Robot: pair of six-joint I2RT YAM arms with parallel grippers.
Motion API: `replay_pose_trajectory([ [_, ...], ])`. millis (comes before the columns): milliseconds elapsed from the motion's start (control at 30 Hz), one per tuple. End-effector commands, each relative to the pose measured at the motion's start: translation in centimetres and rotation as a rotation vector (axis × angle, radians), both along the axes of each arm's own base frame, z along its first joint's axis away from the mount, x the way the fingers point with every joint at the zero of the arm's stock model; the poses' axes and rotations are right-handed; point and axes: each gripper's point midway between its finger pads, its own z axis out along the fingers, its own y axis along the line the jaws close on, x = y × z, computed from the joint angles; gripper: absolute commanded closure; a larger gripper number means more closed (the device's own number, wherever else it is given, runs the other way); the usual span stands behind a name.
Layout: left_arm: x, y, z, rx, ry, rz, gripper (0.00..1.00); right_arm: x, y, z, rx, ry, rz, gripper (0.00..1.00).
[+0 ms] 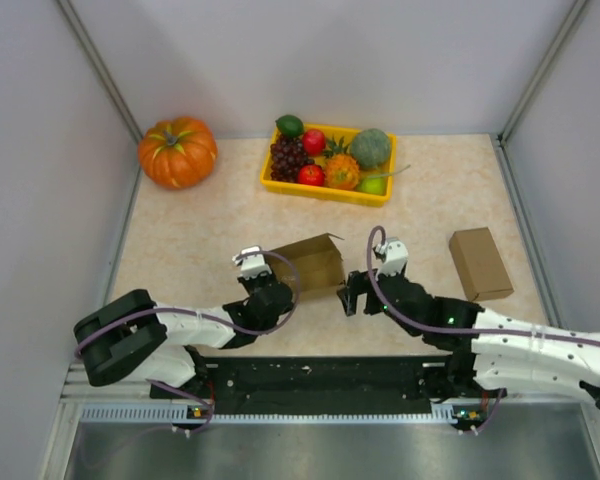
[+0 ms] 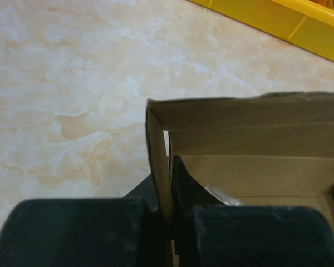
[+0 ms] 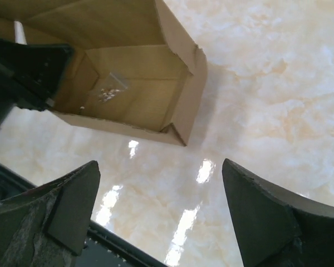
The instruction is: Fold the paper box
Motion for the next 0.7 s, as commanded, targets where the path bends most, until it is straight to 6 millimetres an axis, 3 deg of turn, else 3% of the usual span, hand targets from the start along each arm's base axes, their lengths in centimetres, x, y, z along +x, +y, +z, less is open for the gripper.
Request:
replay_pose_trajectory([
  [0,-0.7,1.0,-1.3,0.101,0.035,0.01,1.0,-2.5,1.4,2.8,0.006,0.107,0.357,0.1],
  [33,-0.6,1.0,-1.3,0.111,0.036,0.015,1.0,-0.4,0.9,5.6,0.037,0.076,0.324,0.1],
  [67,-0.6,1.0,-1.3,0.122,0.038,0.017,1.0,0.0,1.0,6.5,0.045,0.078,0.338,0.09],
  [100,-0.6,1.1,-1.2,0.138,0.036,0.019,1.0,0.2,1.6,6.2,0.045,0.137,0.375,0.08],
  [133,-0.5,1.0,-1.0,0.143,0.033,0.022,1.0,1.9,1.3,8.3,0.077,0.142,0.33,0.09],
  [200,-0.4,1.0,-1.1,0.16,0.033,0.026,1.0,4.1,1.4,8.3,0.066,0.193,0.233,0.09],
  [233,-0.3,1.0,-0.9,0.163,0.03,0.032,0.99,5.2,1.9,10.5,0.097,0.161,0.21,0.1],
  [367,-0.2,0.8,-0.8,0.187,0.03,0.035,1.0,7.2,3.8,13.9,0.113,0.144,0.212,0.1],
  [400,-0.4,0.8,-0.9,0.203,0.035,0.032,1.0,6.6,4.4,13.9,0.087,0.154,0.286,0.11],
  [433,-0.4,0.8,-0.9,0.205,0.035,0.033,0.99,7.1,4.8,13.7,-0.035,0.089,0.399,0.2],
  [467,-0.4,1.0,-0.8,0.209,0.032,0.041,1.0,6.5,4.3,12.4,-0.119,0.102,0.457,0.27],
  [500,-0.4,1.0,-0.9,0.209,0.032,0.043,0.99,7.2,3.7,12.1,-0.181,0.065,0.463,0.34],
  [533,-0.5,1.2,-0.9,0.212,0.031,0.046,0.99,7.7,2.4,9.5,-0.281,0.058,0.469,0.38],
  [567,-0.5,1.3,-1.0,0.216,0.031,0.05,0.99,8.9,0.9,8.5,-0.333,0.066,0.395,0.42],
  [600,-0.5,1.3,-1.0,0.215,0.03,0.051,0.99,9.3,-0.3,7.1,-0.331,0.105,0.355,0.51],
  [633,-0.5,1.2,-1.0,0.217,0.03,0.049,0.99,9.1,0.0,6.6,-0.284,0.121,0.356,0.56],
  [667,-0.5,1.1,-1.1,0.218,0.033,0.047,0.99,7.8,0.9,7.4,-0.215,0.091,0.419,0.59],
])
